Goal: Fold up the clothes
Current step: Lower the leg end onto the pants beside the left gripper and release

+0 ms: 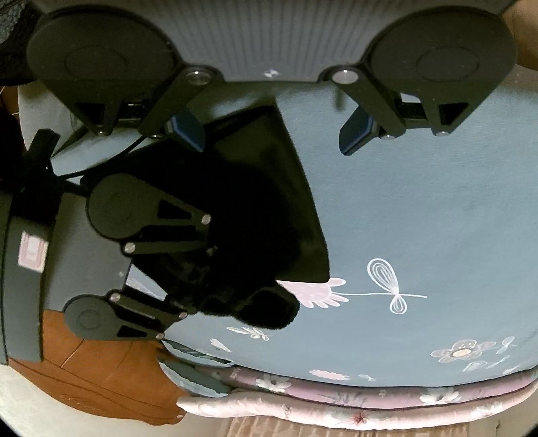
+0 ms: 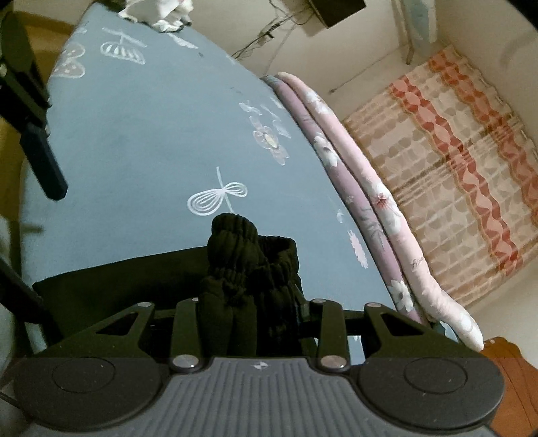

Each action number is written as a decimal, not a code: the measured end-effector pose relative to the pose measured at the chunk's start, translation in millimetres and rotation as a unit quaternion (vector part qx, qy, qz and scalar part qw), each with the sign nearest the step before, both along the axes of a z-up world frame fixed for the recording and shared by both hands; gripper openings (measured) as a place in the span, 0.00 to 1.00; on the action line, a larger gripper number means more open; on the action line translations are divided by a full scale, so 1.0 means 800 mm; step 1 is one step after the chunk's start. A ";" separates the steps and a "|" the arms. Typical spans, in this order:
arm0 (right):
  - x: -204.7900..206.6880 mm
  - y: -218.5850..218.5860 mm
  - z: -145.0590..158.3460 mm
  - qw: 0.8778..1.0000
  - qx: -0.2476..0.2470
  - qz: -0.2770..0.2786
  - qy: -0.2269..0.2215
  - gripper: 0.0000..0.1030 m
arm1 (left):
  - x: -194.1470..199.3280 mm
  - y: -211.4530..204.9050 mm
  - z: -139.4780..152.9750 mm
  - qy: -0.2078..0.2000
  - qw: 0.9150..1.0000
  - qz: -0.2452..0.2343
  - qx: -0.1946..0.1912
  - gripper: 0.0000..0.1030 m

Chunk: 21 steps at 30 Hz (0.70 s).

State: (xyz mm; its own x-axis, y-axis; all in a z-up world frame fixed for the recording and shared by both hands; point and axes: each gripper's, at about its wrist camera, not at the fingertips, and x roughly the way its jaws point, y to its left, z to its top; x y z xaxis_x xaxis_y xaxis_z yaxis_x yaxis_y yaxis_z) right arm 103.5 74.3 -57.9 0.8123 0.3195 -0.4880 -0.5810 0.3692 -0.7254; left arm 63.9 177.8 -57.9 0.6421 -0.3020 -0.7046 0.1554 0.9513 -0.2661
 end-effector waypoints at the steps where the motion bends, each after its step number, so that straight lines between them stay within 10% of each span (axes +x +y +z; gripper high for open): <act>1: 0.000 0.001 -0.002 1.000 -0.001 0.000 0.004 0.38 | 0.000 0.000 0.000 0.001 1.000 0.001 0.000 0.84; 9: 0.003 0.003 -0.006 0.998 0.013 0.000 0.061 0.50 | 0.001 0.004 -0.002 0.005 1.000 0.007 0.000 0.84; 13: 0.003 0.000 0.004 0.994 0.033 0.013 0.103 0.72 | -0.001 0.003 -0.003 0.008 1.000 0.007 0.006 0.85; 21: 0.008 -0.027 0.041 0.978 0.104 0.031 0.181 0.77 | -0.014 0.005 0.006 0.008 1.000 0.008 0.019 0.85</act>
